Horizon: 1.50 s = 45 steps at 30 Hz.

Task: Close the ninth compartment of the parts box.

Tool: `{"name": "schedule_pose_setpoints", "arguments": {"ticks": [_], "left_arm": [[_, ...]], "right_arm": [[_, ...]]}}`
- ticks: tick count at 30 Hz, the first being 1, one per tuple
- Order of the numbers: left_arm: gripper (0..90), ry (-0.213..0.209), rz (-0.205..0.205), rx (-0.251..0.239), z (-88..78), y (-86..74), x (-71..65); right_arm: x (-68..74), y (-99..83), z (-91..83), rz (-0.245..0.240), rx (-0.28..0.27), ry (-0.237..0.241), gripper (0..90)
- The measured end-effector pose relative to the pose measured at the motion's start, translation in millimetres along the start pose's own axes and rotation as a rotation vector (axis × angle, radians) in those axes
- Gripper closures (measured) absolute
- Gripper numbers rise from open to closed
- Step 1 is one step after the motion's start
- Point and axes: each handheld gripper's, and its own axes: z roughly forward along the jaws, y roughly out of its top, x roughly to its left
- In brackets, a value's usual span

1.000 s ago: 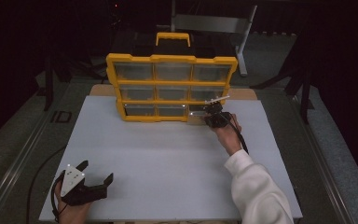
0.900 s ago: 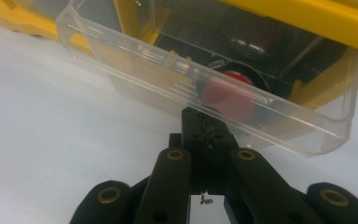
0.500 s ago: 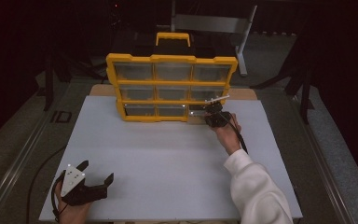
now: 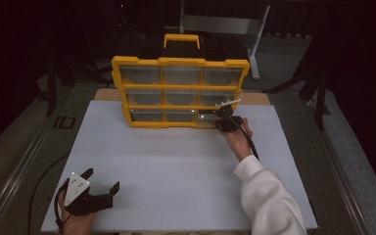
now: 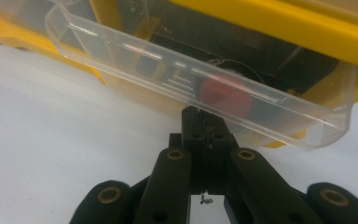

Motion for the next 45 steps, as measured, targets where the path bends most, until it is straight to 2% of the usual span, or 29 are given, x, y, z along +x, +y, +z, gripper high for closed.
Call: {"name": "schedule_pose_setpoints", "arguments": {"ticks": [8, 22, 30, 41, 45], "left_arm": [[0.3, 0.001, -0.002, -0.004, -0.7, -0.1, 0.5], [0.3, 0.005, -0.002, -0.001, -1.4, 0.0, 1.1], [0.3, 0.006, -0.003, -0.004, -1.7, 0.0, 1.2], [0.3, 0.007, -0.003, -0.003, -1.8, 0.0, 1.1], [0.3, 0.007, -0.001, -0.002, -1.8, 0.0, 1.2]], "right_arm": [[3.4, 9.3, 0.5, 0.000, -0.015, -0.006, 90.0], [1.8, 11.1, 8.4, 0.004, -0.043, -0.033, 89.9], [-1.6, 10.6, 11.4, 0.033, -0.069, -0.048, 89.9], [-3.7, 9.3, 14.4, 0.044, -0.067, -0.054, 89.9], [-3.4, 9.0, 13.8, 0.029, -0.065, -0.054, 89.8]]}}
